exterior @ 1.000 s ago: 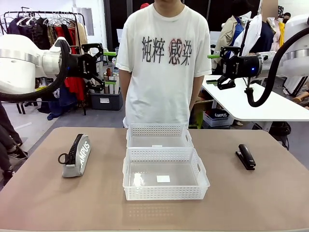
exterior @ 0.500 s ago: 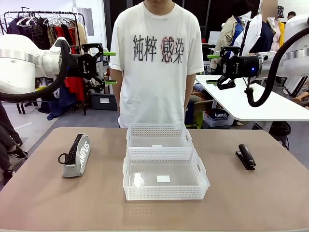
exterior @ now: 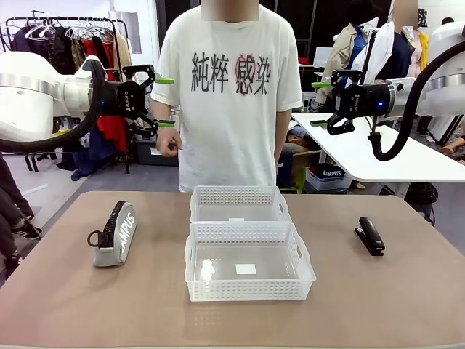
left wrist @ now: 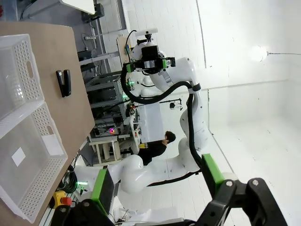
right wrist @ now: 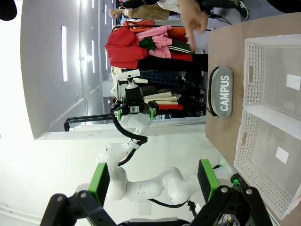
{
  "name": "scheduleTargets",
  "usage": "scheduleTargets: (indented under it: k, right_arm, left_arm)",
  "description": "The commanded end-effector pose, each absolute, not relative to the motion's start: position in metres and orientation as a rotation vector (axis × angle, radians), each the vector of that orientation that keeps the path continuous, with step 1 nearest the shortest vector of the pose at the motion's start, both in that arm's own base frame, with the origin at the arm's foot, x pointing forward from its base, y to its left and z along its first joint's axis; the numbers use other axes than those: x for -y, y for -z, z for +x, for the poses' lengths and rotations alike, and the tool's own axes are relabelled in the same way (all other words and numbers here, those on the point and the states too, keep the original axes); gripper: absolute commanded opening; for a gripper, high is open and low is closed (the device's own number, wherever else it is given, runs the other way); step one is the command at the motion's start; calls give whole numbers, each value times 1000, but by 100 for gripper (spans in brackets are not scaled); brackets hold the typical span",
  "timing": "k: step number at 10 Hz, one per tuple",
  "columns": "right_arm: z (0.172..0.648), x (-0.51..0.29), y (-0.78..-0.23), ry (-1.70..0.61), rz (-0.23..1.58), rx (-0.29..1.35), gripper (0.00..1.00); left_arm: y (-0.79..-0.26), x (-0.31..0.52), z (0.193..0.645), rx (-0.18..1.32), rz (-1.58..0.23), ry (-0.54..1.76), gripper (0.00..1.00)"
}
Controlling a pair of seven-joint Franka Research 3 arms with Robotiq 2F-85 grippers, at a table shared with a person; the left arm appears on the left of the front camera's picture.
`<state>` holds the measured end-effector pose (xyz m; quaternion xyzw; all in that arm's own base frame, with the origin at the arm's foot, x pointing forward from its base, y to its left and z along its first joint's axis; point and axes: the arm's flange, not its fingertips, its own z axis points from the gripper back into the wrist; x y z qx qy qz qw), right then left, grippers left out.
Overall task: Distribute items into two baskets.
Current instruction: Pick up the Pencil pouch that the person points to.
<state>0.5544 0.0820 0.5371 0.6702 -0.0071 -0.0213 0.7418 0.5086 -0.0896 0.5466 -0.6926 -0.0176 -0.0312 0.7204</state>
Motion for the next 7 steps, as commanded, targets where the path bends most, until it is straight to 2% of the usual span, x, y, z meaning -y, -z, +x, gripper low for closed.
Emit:
scheduleTargets:
  k: [1, 7]
  right_arm:
    - [554, -83, -541, 48, 1467, 28, 100]
    - [554, -83, -541, 48, 1467, 28, 100]
  left_arm:
    - [-549, 89, 510, 40, -1521, 75, 100]
    - [-549, 89, 510, 40, -1521, 75, 100]
